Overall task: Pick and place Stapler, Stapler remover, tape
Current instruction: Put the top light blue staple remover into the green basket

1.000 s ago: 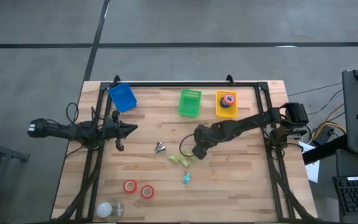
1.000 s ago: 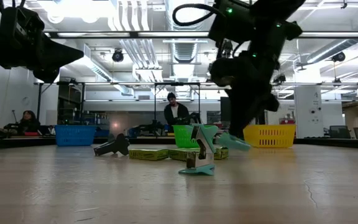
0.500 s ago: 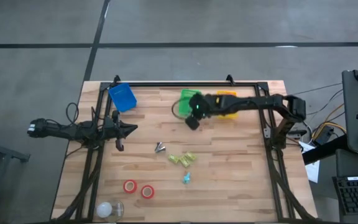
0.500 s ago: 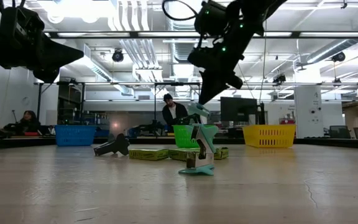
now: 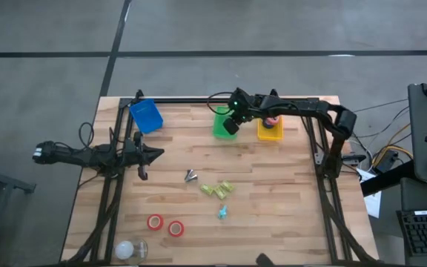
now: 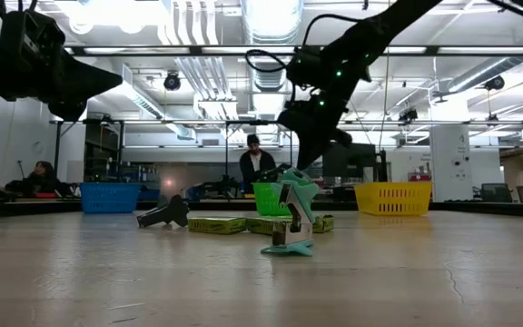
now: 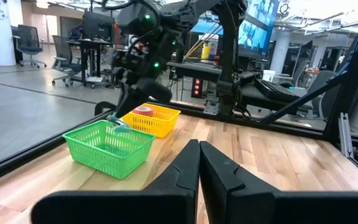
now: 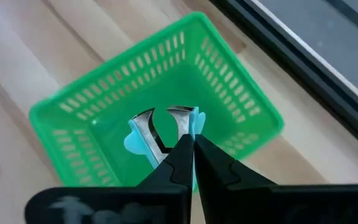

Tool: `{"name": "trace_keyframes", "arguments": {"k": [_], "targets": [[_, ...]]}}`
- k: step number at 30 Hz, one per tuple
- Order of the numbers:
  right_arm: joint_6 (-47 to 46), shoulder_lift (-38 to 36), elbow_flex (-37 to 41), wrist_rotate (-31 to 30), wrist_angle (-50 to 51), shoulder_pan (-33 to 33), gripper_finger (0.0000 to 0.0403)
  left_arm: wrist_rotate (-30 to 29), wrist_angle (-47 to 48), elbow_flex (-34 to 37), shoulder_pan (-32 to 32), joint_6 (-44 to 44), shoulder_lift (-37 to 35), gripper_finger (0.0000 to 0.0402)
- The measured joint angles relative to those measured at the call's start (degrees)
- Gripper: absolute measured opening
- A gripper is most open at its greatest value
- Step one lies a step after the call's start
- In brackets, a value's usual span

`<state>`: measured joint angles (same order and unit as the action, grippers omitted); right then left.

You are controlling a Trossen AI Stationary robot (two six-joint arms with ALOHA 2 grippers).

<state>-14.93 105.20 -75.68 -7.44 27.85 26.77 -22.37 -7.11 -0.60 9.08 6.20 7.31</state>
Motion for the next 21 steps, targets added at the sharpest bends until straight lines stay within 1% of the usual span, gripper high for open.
{"name": "trace_keyframes", "arguments": {"k": [9,15,21], "targets": [[2.9,6.4,-6.0,0.0,0.2,2.2,0.0008,0.0,0.0,0.0,0.0,0.0,0.0,0.0014],[3.2,11.8,-9.6,-0.2,3.1,3.1,0.0008,0.0,0.1,0.0,0.0,0.0,0.0,0.0014],[3.0,13.9,-11.7,-0.1,4.9,3.1,0.0008,0.0,0.1,0.0,0.0,0.0,0.0,0.0014]]}}
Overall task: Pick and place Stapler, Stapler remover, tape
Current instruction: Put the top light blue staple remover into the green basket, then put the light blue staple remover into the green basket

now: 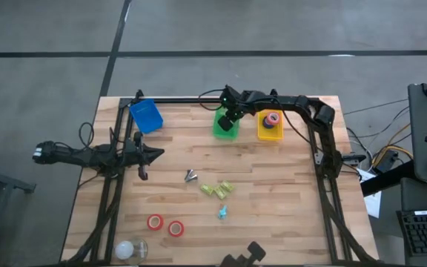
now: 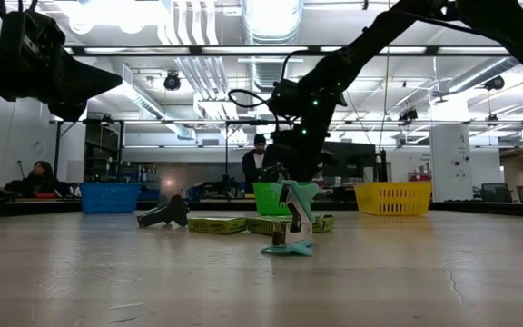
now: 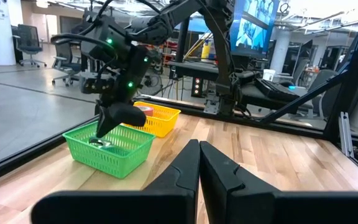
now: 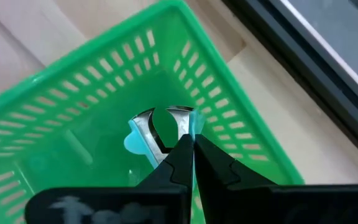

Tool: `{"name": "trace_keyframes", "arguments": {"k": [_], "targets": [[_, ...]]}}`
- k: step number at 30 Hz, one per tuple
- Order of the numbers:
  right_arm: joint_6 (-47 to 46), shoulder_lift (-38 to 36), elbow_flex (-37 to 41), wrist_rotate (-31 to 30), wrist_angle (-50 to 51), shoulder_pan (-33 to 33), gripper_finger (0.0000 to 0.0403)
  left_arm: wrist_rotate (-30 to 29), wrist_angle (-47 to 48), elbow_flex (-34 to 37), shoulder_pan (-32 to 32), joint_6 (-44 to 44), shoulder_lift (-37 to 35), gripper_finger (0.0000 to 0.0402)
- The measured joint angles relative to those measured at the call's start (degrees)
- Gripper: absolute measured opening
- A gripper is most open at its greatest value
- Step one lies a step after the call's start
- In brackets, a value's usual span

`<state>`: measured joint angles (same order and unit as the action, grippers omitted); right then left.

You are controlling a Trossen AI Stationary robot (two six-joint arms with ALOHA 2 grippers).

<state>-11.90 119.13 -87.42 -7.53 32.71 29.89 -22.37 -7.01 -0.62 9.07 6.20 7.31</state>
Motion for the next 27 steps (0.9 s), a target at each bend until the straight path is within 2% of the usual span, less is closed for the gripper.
{"name": "trace_keyframes", "arguments": {"k": [6,16,21,27], "targets": [[0.1,-0.5,-0.1,-0.1,0.1,0.0,0.0019,0.0,0.1,0.0,0.0,0.0,0.0,0.0014],[0.2,-5.1,-0.3,0.3,4.3,-1.8,0.0107,0.0,0.1,0.0,0.0,0.0,0.0,0.0014],[0.8,-9.8,0.2,1.7,8.4,-7.1,0.0126,0.0,0.2,0.0,0.0,0.0,0.0,0.0014],[-2.2,-14.4,2.2,10.6,12.1,-17.6,0.0134,0.0,0.3,0.0,0.0,0.0,0.0,0.0014]]}}
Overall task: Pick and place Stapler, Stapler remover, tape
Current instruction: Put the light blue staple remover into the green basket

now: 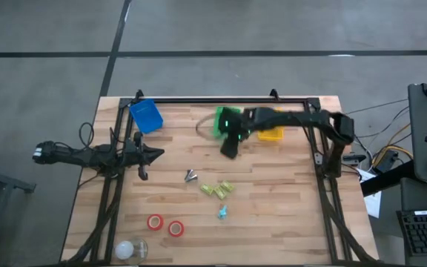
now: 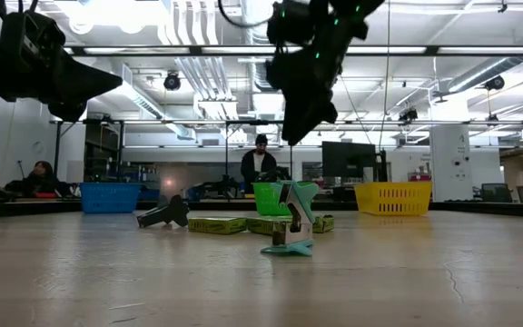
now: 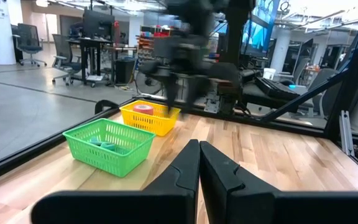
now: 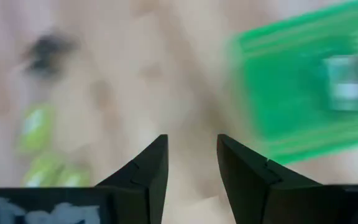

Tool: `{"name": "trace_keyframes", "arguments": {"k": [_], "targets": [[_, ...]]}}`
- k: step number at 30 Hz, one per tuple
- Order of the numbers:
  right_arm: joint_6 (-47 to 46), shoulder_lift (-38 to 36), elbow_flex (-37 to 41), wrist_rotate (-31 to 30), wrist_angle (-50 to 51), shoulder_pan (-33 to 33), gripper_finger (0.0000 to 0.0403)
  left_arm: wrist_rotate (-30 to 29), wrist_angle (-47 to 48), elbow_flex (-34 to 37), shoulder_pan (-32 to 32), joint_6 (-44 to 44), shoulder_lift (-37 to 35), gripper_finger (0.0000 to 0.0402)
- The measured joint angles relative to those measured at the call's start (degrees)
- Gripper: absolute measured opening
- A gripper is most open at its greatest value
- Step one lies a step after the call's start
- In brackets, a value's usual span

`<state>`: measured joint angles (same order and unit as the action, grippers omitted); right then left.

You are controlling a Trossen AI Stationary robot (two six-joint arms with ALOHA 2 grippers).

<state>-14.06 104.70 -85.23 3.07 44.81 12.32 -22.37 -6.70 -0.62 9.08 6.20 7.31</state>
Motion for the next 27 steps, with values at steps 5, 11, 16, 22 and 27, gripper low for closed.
{"name": "trace_keyframes", "arguments": {"k": [5,11,16,22,27], "targets": [[2.6,-2.2,3.7,-1.6,-0.2,-10.1,0.0127,0.0,0.0,0.0,0.0,0.0,0.0,0.0014],[7.2,-2.6,7.4,-8.4,-3.8,-21.2,0.0123,0.0,0.1,0.0,0.0,0.0,0.0,0.0014],[8.2,-2.6,12.5,-13.8,-12.8,-29.1,0.0134,0.0,0.1,0.0,0.0,0.0,0.0,0.0014],[4.3,-2.6,17.6,-15.4,-27.3,-35.5,0.0146,0.0,0.3,0.0,0.0,0.0,0.0,0.0014],[6.0,-2.5,19.8,-20.1,-31.9,-40.1,0.0151,0.0,0.3,0.0,0.0,0.0,0.0,0.0014]]}}
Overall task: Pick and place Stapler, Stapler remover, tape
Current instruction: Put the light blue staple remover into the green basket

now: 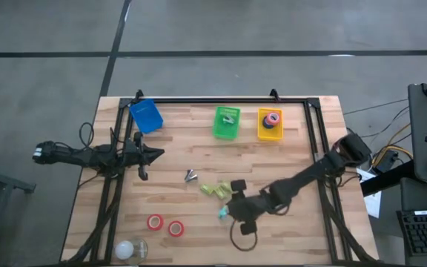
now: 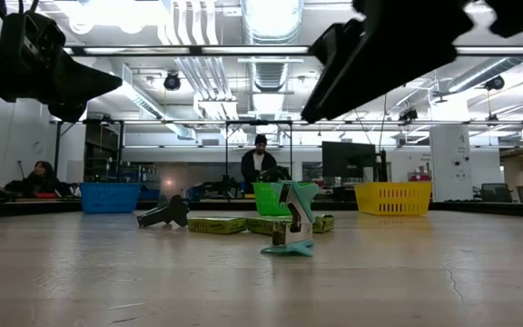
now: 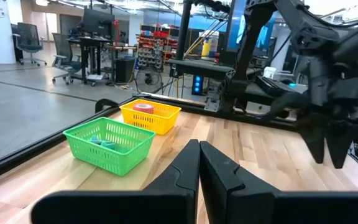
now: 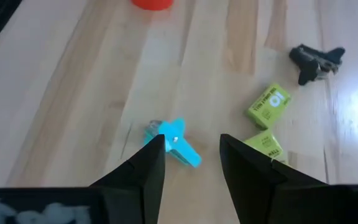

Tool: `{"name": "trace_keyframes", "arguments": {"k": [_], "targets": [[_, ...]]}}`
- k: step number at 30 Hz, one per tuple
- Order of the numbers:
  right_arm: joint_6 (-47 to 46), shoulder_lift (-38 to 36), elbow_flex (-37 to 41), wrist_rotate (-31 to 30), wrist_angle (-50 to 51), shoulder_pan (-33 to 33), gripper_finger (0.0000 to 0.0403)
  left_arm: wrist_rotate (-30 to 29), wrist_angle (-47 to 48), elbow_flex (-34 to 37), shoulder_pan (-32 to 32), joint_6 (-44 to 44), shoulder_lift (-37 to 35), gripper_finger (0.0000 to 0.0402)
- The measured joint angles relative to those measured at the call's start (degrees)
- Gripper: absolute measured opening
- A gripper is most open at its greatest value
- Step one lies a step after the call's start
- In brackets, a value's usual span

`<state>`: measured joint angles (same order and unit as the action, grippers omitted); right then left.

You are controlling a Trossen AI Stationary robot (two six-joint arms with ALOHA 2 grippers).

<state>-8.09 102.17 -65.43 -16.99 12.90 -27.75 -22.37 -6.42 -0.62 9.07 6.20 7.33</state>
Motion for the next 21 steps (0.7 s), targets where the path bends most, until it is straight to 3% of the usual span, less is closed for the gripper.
{"name": "trace_keyframes", "arguments": {"k": [7,13,21], "targets": [[-1.2,0.0,3.8,-3.8,-8.6,-2.0,0.0149,0.0,0.0,0.0,0.0,0.0,0.0,0.0014],[-5.1,2.6,4.5,-2.5,-9.2,-2.2,0.0150,0.0,0.0,0.0,0.0,0.0,0.0,0.0014],[-2.8,7.6,0.2,-2.9,-7.6,-2.8,0.0150,0.0,0.1,0.0,0.0,0.0,0.0,0.0014]]}}
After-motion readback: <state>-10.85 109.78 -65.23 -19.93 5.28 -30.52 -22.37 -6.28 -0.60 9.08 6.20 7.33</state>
